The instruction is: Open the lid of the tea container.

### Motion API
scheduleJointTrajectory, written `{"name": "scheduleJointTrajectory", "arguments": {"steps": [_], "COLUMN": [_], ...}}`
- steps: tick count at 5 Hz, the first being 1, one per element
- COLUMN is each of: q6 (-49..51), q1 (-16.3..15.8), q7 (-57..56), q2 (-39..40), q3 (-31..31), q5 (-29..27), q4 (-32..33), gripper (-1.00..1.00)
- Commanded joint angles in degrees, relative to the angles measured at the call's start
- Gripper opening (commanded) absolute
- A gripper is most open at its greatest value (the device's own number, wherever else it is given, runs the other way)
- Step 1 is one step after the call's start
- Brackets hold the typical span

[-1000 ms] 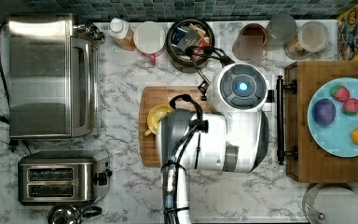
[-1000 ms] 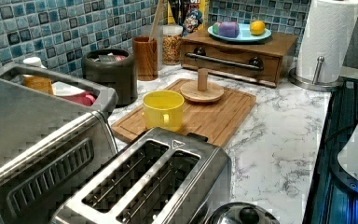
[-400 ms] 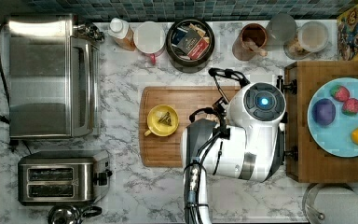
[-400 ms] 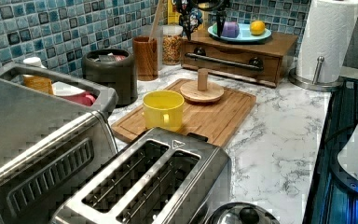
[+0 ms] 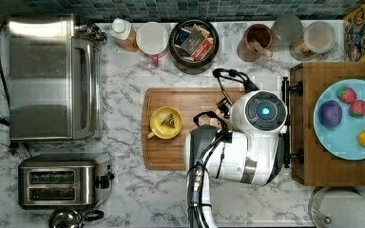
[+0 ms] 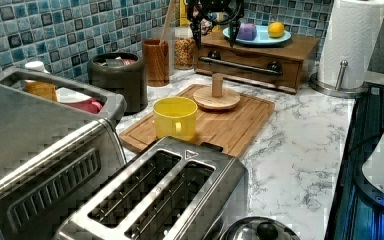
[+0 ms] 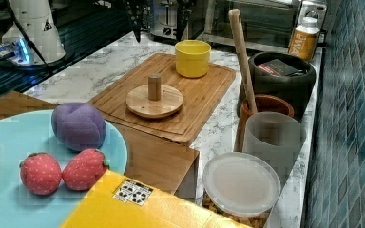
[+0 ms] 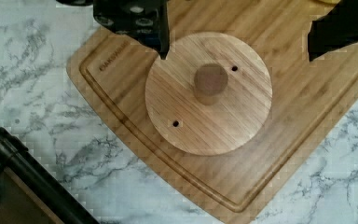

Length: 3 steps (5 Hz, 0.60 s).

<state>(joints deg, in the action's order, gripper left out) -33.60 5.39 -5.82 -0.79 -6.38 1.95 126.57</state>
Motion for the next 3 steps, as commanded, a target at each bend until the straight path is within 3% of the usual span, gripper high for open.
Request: {"name": "scheduleJointTrajectory", "arguments": {"steps": [1, 2, 3], "q6": [-2.2, -3.4, -6.4], "q1": [1.3, 2.8, 1.9], "q7": [3.8, 3.5, 2.8], "q2": [3.0, 4.8, 5.9], "q3": [-2.1, -0.7, -0.7], "q5": [-0.4, -0.5, -1.1], "q4": [2.1, 2.2, 3.2], "gripper": [1.0, 1.0, 1.0]}}
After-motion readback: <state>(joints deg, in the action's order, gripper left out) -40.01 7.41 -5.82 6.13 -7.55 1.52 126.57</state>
